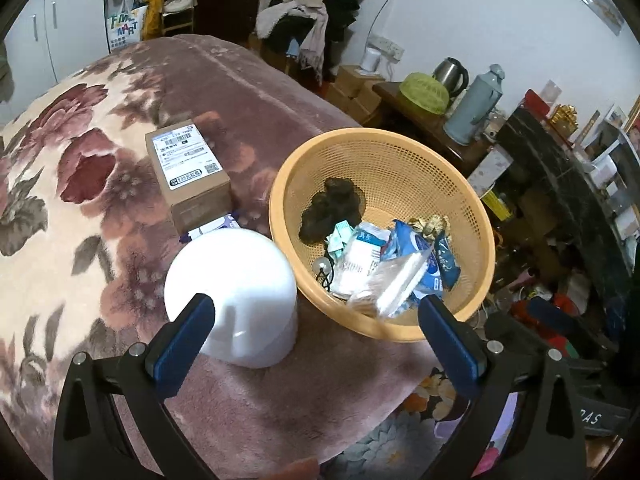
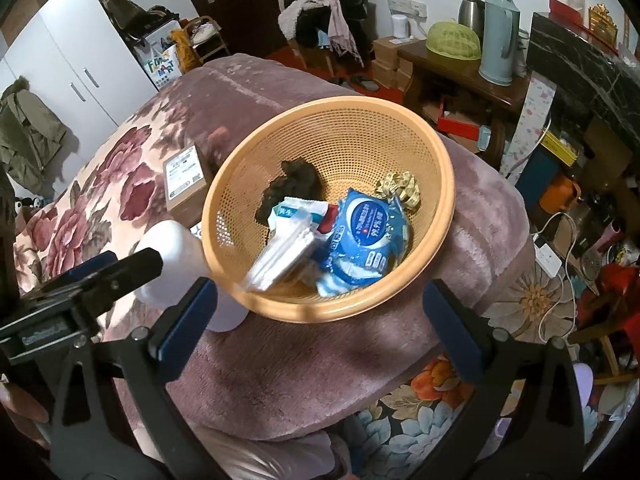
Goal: Organize soft objects
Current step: 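Withdraw both open grippers from the basket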
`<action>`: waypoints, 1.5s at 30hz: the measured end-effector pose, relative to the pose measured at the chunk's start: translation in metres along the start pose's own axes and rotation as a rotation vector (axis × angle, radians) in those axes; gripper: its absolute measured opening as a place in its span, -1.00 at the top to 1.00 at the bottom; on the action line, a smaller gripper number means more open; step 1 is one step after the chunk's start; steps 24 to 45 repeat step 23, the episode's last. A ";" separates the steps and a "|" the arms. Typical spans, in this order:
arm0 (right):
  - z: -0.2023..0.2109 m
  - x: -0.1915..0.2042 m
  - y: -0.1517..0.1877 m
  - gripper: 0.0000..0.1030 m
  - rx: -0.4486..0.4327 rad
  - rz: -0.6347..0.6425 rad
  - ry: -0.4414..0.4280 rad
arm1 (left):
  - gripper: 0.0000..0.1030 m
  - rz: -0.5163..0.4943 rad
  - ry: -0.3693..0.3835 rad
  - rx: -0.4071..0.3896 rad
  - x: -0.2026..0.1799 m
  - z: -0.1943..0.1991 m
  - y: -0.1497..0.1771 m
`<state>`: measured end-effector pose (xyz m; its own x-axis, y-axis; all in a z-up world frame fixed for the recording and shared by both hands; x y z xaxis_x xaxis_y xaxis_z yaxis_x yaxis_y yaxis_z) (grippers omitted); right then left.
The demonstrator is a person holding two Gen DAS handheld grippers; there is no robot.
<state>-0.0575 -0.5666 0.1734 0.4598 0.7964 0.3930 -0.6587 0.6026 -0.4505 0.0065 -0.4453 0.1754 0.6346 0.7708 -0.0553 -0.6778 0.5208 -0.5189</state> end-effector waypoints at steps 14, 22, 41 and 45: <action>0.003 0.024 0.012 -1.00 0.001 0.049 0.009 | -0.97 0.038 0.015 0.022 0.020 0.005 0.023; -0.007 0.056 0.026 -1.00 0.024 0.100 -0.009 | -0.97 0.074 0.007 0.027 0.053 0.006 0.040; -0.008 0.062 0.029 -1.00 0.027 0.108 -0.013 | -0.97 0.082 0.000 0.027 0.060 0.006 0.043; -0.008 0.062 0.029 -1.00 0.027 0.108 -0.013 | -0.97 0.082 0.000 0.027 0.060 0.006 0.043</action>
Point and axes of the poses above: each gripper's, at about its wrist camera, not at the fingertips, and z roughly against the way its jaws point, x to its left, y to its underside, the point moved 6 cm from there along -z, roughly the way its jaws point, and after that the axes turned 11 degrees about -y, right-handed, at the moved point
